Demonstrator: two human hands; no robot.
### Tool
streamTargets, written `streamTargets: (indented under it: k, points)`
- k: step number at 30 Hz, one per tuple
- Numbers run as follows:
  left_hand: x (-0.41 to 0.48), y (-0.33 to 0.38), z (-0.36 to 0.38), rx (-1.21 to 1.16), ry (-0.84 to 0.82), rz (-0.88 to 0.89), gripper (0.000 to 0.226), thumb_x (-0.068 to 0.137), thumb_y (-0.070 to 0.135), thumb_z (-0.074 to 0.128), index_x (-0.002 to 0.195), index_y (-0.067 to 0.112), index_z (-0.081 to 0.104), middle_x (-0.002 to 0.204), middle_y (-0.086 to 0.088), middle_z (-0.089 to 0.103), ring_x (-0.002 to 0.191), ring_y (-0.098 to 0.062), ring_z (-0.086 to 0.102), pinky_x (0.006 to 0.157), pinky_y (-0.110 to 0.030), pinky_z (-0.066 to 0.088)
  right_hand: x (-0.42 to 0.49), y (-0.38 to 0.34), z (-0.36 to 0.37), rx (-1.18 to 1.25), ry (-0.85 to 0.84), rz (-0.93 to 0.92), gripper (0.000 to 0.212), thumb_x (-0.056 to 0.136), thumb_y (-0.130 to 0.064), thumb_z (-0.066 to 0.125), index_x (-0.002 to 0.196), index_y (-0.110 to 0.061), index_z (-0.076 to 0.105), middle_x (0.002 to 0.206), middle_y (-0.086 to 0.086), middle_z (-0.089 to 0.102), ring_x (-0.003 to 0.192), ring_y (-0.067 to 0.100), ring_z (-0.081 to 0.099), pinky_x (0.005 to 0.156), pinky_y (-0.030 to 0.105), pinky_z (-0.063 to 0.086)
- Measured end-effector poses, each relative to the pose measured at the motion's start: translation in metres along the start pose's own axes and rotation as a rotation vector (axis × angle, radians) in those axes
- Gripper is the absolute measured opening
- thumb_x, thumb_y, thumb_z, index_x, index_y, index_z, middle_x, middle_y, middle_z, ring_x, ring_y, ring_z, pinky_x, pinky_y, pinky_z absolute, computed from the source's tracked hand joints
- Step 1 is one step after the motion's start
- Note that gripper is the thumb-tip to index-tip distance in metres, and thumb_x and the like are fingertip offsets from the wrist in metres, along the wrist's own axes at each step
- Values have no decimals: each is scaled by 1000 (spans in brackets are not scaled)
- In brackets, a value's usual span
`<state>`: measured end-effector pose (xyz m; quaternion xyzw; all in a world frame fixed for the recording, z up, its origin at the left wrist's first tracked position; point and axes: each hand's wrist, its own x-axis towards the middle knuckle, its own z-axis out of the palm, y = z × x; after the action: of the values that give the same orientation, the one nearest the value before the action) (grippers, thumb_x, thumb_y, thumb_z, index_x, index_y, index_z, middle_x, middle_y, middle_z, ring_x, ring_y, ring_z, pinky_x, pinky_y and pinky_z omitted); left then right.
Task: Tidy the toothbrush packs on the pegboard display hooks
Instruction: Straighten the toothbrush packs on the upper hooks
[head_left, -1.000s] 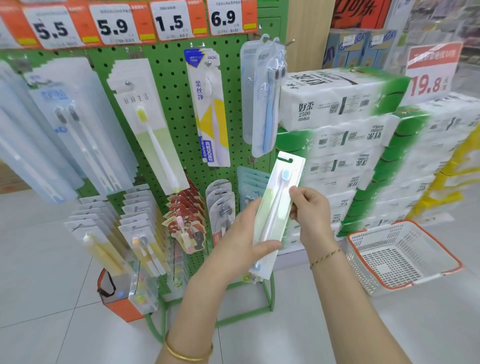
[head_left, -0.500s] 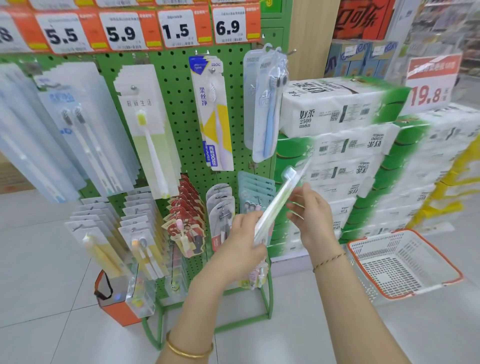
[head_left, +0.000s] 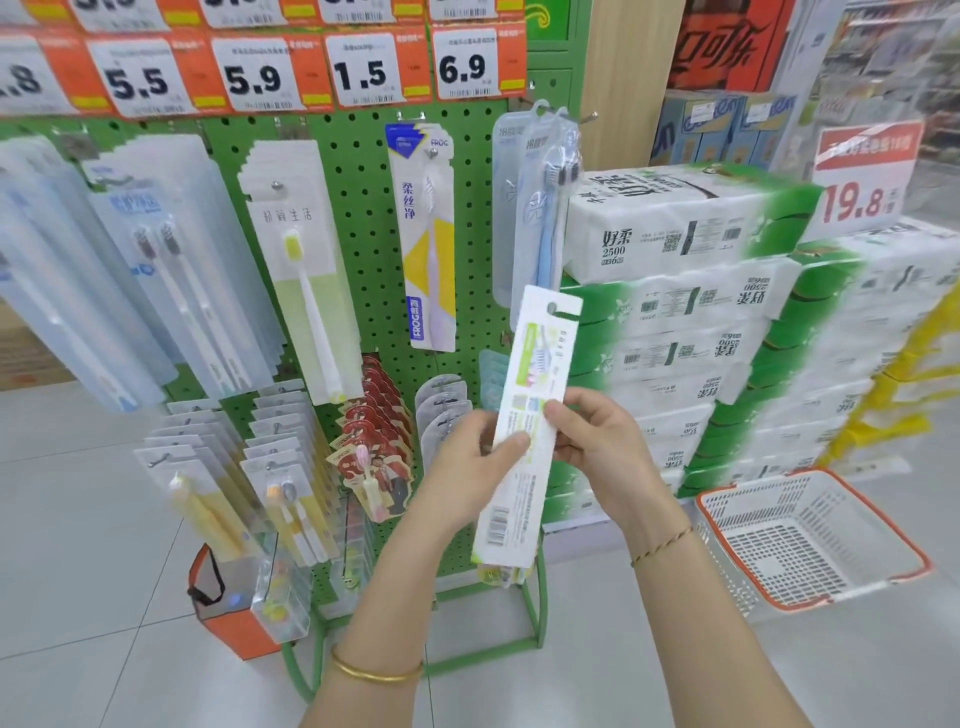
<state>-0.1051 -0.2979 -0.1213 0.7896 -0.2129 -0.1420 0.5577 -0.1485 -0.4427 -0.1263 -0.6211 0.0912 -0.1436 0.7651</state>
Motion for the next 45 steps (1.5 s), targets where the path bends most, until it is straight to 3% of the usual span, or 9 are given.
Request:
streamTargets:
  k: [8,12,17,20,24,30,34,41,45]
  points:
    - [12,30,-13,-246,379,180,9,94,15,56,96,24,56,90,3,63,75,-5,60,67,-21,48,-7,-2,5,-117,-286,2,6,88,-3,59,84,-5,64,75,5,72,65,16,67,56,23,51]
    - [7,37,-27,-500,315,135,12,96,14,54,104,11,62,89,-11,67,73,-17,63,66,-33,51,-3,1,13,-95,-384,35,15,78,-14,74,85,-9,63,84,4,73,75,19,68,62,27,54]
    - [3,48,-57,-803,177,216,18,97,9,46,112,11,56,85,-4,64,74,-14,58,60,-23,49,9,-2,41,-149,-623,62,75,66,-49,80,123,-8,55,117,10,67,107,32,62,91,50,48]
    - [0,52,-78,-886,154,230,18,96,12,43,107,14,56,73,1,64,77,-17,57,62,-24,47,11,-9,66,-167,-713,55,73,66,-42,80,124,-6,54,114,14,67,106,30,64,88,42,52]
    - [-3,54,-104,-798,340,235,16,99,16,44,108,12,56,82,2,69,84,-14,62,76,-28,47,13,-19,107,-312,-427,-76,46,66,-32,79,105,-22,57,97,1,67,92,20,66,89,44,52]
    - [-10,60,-134,-326,488,290,10,92,24,59,100,28,54,101,11,62,89,5,60,78,-12,49,20,-48,170,-816,143,-309,55,68,-61,68,96,-20,42,81,-12,49,72,14,52,62,34,44]
    - [3,59,-153,-220,572,318,21,89,9,63,104,21,56,101,6,66,87,-4,63,77,-16,51,28,-49,196,-943,242,-376,55,76,-64,59,93,-18,35,87,-5,44,75,18,43,57,32,33]
    - [15,43,-169,-96,581,285,22,90,10,61,107,21,54,98,12,61,79,8,57,71,-7,45,45,-29,213,-957,286,-361,53,77,-62,55,91,-14,36,88,3,47,75,29,56,61,41,48]
    - [20,33,-173,12,612,298,28,90,11,60,113,23,51,111,5,56,98,4,54,76,-3,41,58,-21,222,-890,319,-358,49,81,-57,57,91,-15,34,91,5,50,75,31,58,62,42,49]
